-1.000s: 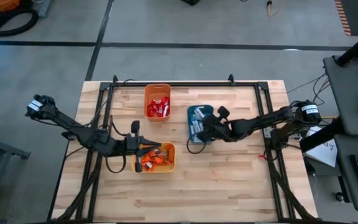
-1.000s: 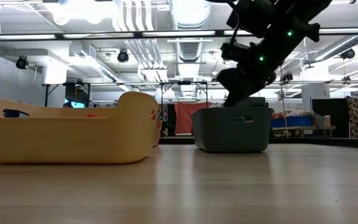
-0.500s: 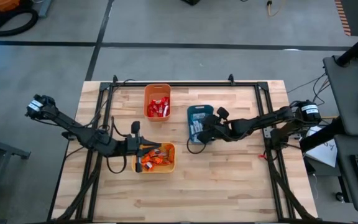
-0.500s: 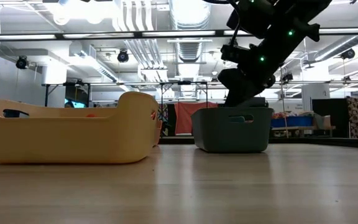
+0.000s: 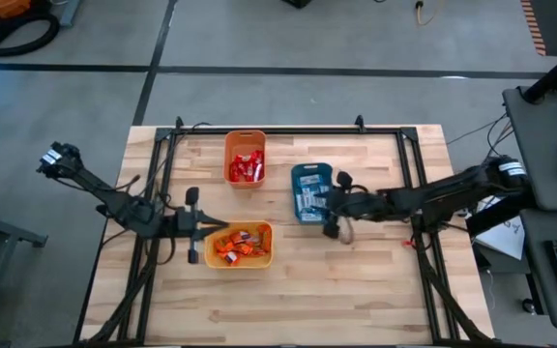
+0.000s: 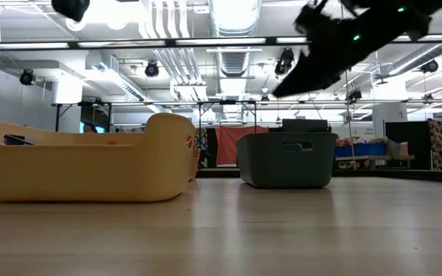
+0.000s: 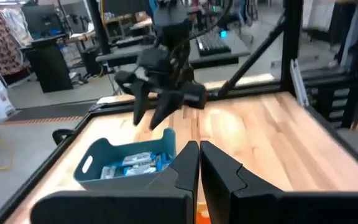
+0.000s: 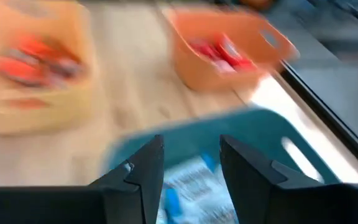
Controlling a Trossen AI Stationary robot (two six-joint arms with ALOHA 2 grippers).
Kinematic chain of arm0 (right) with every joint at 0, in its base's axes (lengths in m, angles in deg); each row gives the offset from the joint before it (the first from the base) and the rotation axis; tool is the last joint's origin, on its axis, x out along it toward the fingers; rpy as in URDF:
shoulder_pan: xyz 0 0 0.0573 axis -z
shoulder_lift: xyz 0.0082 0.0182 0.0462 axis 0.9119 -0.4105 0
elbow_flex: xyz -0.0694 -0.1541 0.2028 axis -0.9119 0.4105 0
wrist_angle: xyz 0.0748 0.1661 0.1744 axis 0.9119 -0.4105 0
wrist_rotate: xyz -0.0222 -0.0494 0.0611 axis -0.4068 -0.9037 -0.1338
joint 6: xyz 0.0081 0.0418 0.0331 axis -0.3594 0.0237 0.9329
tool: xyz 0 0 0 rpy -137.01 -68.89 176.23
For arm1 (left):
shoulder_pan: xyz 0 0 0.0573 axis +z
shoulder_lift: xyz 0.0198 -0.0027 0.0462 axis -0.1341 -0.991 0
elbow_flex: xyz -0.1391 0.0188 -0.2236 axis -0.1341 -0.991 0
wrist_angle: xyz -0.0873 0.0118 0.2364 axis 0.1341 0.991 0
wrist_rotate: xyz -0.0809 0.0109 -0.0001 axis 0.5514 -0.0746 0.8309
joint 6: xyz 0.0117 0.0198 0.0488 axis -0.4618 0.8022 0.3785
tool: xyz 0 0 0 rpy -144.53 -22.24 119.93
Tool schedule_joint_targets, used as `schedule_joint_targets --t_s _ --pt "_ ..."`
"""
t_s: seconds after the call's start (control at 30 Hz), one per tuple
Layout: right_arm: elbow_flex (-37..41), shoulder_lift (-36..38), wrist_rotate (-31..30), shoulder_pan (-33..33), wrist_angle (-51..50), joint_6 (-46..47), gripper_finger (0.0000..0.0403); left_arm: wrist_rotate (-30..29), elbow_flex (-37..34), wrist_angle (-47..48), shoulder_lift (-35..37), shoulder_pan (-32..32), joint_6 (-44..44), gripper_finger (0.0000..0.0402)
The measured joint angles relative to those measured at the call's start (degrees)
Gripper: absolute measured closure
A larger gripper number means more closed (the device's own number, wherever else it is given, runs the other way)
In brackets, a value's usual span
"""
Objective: Organize candy in baskets
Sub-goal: Return to Home Position
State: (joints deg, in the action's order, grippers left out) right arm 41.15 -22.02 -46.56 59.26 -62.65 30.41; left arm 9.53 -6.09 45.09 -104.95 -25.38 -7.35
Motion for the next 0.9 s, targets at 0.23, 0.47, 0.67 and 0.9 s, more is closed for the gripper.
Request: schedule_joint_targets --t_s 0.23,0.47,0.67,0.9 --pt "9.07 12.61 7.75 0.00 7.66 -2.86 0.0269 0.02 -8.97 -4.68 6.84 -0.13 -5.89 0.0402" --pt "11.60 20.05 8.08 0.00 7.26 2.33 0.0276 0.02 -10.43 -5.70 8.21 -0.10 -0.80 0.0402" --pt "12.22 24.09 14.54 0.88 7.23 -2.30 0.0269 0.04 -11.13 -5.00 10.08 -0.08 1.35 0.0402" --pt "14.98 28.69 15.34 0.90 7.27 -3.29 0.0263 0.10 -15.17 -5.81 16.05 0.45 2.31 0.0402"
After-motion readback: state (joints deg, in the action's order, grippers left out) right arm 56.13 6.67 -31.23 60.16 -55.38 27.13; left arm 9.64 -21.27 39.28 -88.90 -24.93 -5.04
